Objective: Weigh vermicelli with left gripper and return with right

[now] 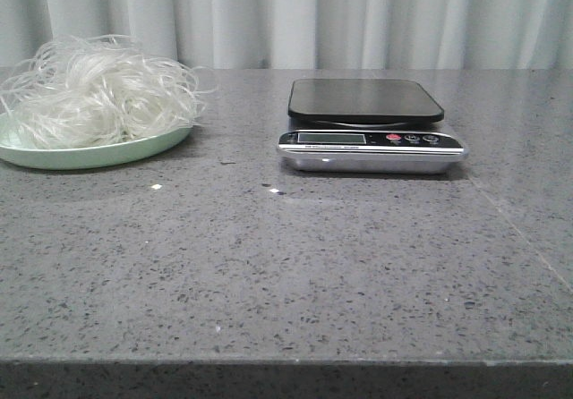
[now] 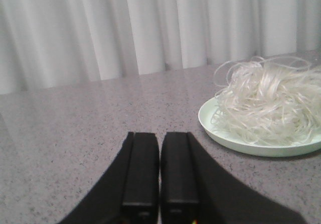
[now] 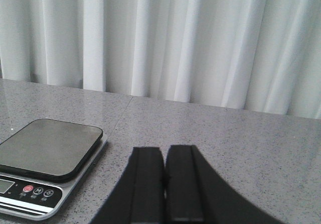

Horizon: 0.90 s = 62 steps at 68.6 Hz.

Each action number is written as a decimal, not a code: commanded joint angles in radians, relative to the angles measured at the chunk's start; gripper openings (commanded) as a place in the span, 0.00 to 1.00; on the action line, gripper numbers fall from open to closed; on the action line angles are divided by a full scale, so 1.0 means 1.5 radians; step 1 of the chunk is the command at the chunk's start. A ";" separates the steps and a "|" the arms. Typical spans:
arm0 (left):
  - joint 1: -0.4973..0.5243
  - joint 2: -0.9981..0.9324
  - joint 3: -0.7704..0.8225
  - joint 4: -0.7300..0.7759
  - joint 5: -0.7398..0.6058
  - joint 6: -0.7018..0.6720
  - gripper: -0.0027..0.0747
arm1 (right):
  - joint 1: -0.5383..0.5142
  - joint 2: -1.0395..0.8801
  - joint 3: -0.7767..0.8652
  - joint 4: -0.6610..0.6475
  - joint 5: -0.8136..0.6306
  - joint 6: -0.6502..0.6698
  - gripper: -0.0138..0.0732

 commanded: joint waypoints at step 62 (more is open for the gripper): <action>-0.003 -0.021 0.034 -0.020 -0.051 -0.042 0.21 | -0.004 0.007 -0.017 -0.004 -0.051 -0.005 0.33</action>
